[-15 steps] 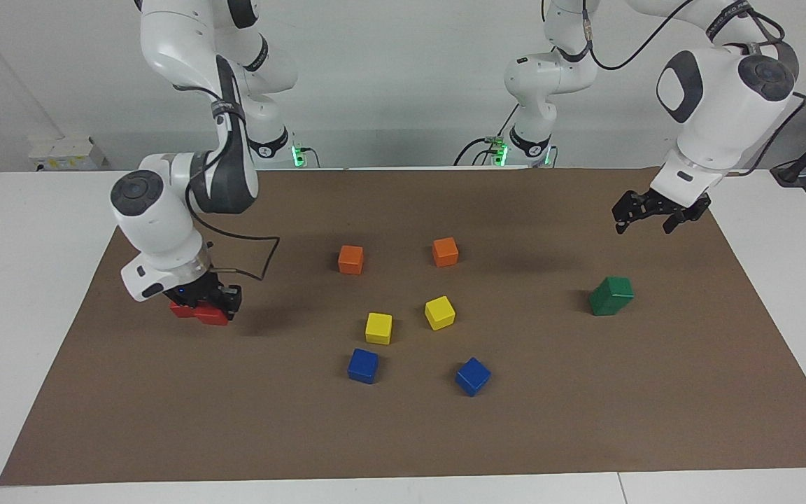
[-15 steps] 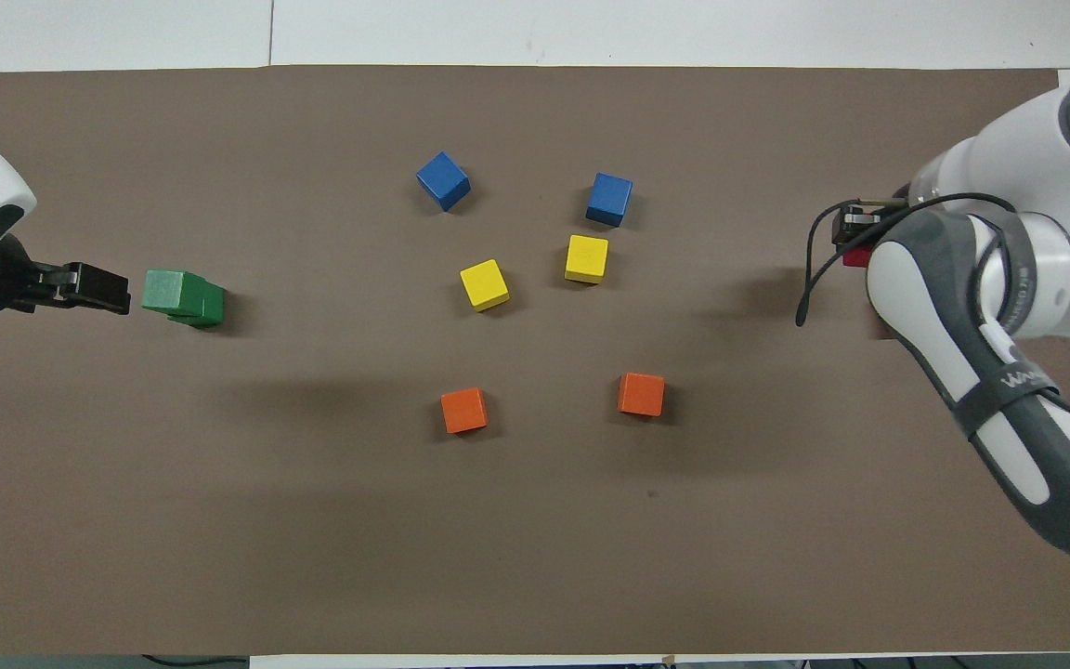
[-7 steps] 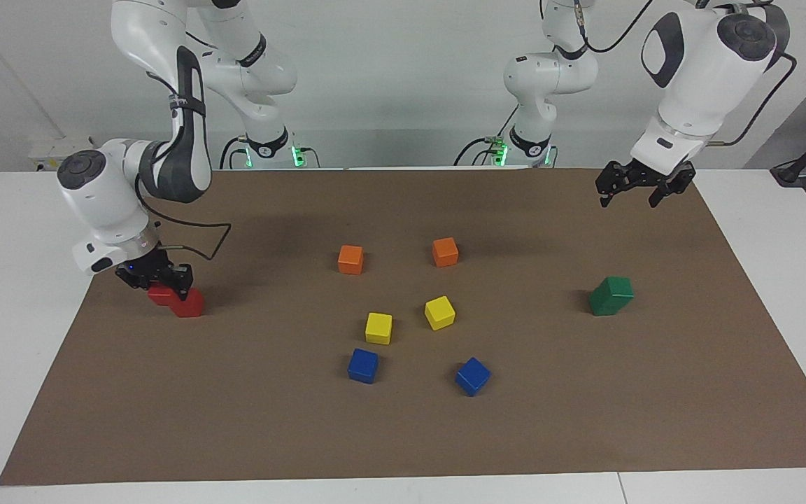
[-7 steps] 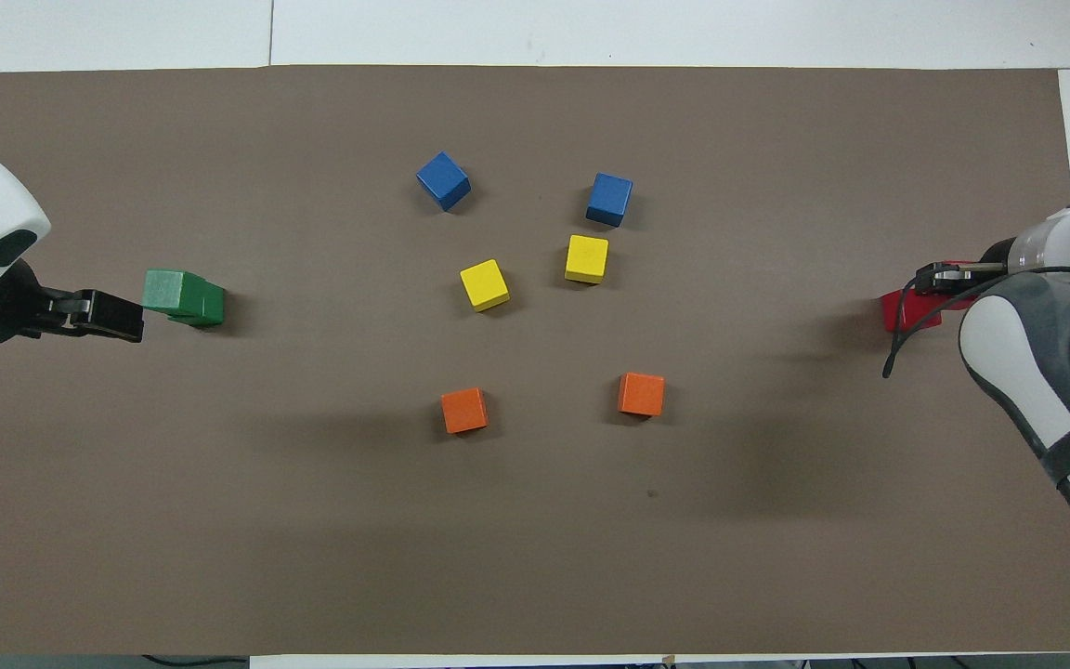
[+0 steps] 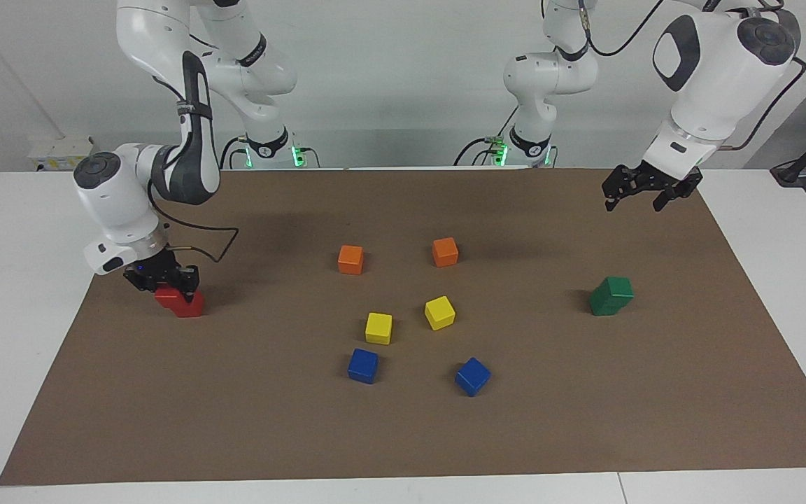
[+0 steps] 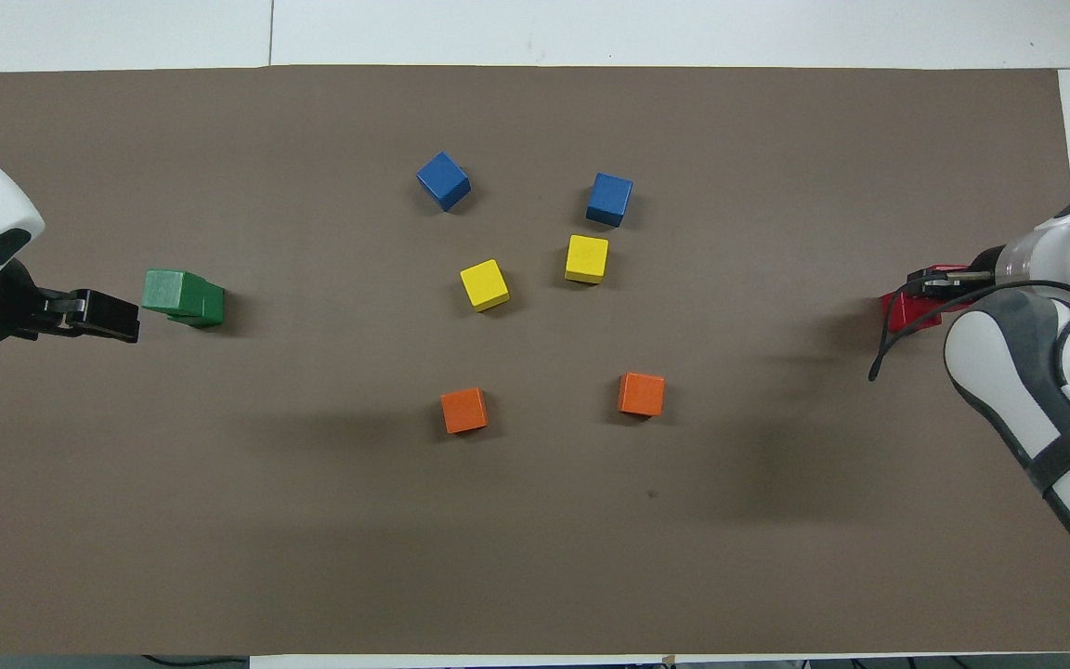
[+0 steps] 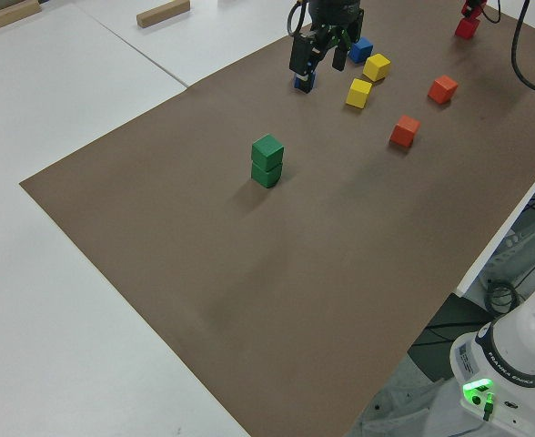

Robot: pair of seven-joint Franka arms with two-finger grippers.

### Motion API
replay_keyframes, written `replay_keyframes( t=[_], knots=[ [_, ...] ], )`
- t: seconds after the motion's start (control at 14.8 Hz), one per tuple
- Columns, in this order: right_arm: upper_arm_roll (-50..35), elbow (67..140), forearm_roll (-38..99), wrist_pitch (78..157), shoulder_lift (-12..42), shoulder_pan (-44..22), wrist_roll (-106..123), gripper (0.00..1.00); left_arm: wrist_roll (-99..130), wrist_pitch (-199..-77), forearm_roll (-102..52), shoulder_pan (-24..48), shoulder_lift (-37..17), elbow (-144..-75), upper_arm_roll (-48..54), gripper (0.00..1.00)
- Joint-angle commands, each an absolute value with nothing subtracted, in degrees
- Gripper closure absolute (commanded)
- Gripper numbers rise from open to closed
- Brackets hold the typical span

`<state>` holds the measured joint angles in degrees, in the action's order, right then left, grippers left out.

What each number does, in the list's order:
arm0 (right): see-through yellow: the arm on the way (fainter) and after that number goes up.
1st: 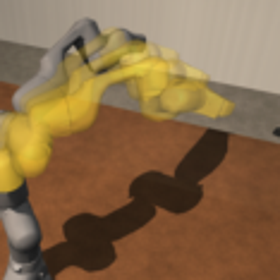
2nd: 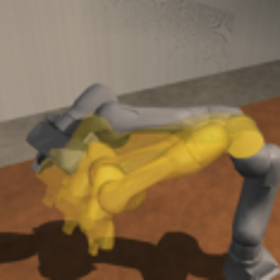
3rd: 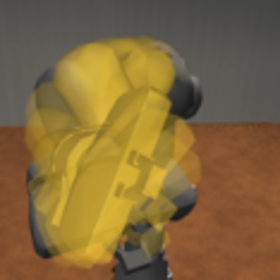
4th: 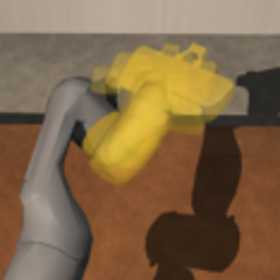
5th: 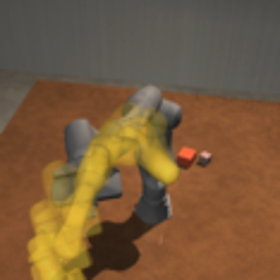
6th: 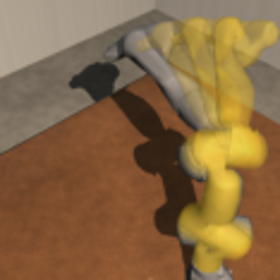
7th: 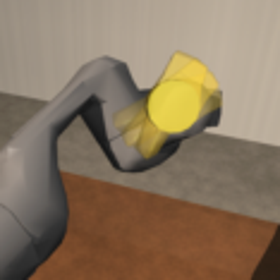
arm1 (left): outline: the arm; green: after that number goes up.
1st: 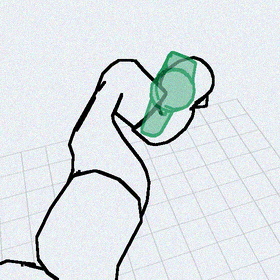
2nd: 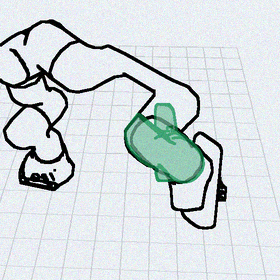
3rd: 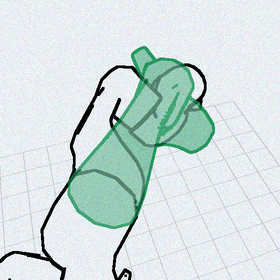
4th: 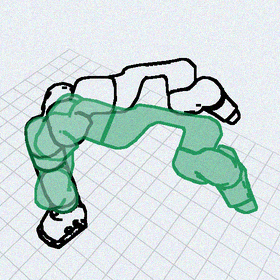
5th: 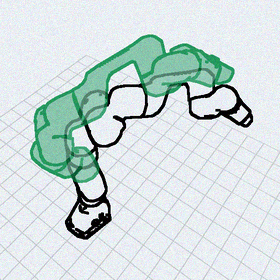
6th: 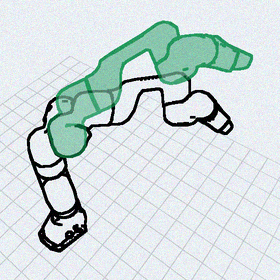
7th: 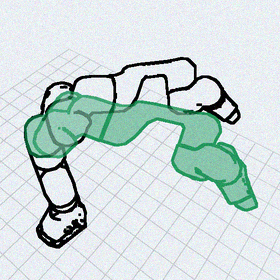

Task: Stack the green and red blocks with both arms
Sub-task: 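Settle and release the red block on the red stack with the right gripper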

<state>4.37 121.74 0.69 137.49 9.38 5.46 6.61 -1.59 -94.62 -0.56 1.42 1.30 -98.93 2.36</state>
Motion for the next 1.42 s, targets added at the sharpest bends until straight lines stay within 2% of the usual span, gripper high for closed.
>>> replay_keyframes(
  t=[0.0, 1.08, 1.15, 1.22, 1.28, 1.35],
  knots=[
    [3.87, 124.97, 0.7, 139.48, 7.21, 6.5, 8.7, 1.0, -0.53, -92.2, -1.49, 1.85, -0.53, -96.15, 2.11, 0.0],
    [3.69, 126.21, 1.49, 141.5, 6.94, 6.86, 8.88, 1.0, -1.06, -92.99, -1.49, 0.7, 0.0, -97.03, 2.64, 0.0],
    [3.78, 126.21, 1.49, 141.5, 6.94, 6.94, 8.53, 0.88, -1.05, -93.08, -1.49, 0.7, 0.0, -97.03, 2.29, 0.0],
    [3.78, 126.12, 1.49, 141.5, 6.94, 6.86, 8.44, 0.58, -0.97, -93.08, -1.49, 0.7, 0.09, -97.03, 2.29, 0.0],
    [3.78, 126.12, 1.49, 141.5, 6.94, 6.86, 8.44, 0.03, -0.88, -93.34, -1.49, 0.79, 0.17, -97.12, 2.29, 0.0],
    [3.78, 126.04, 1.49, 141.5, 6.94, 6.86, 8.44, 0.0, -0.88, -93.08, -1.49, 0.79, 0.35, -97.03, 2.2, 0.0]
  ],
)
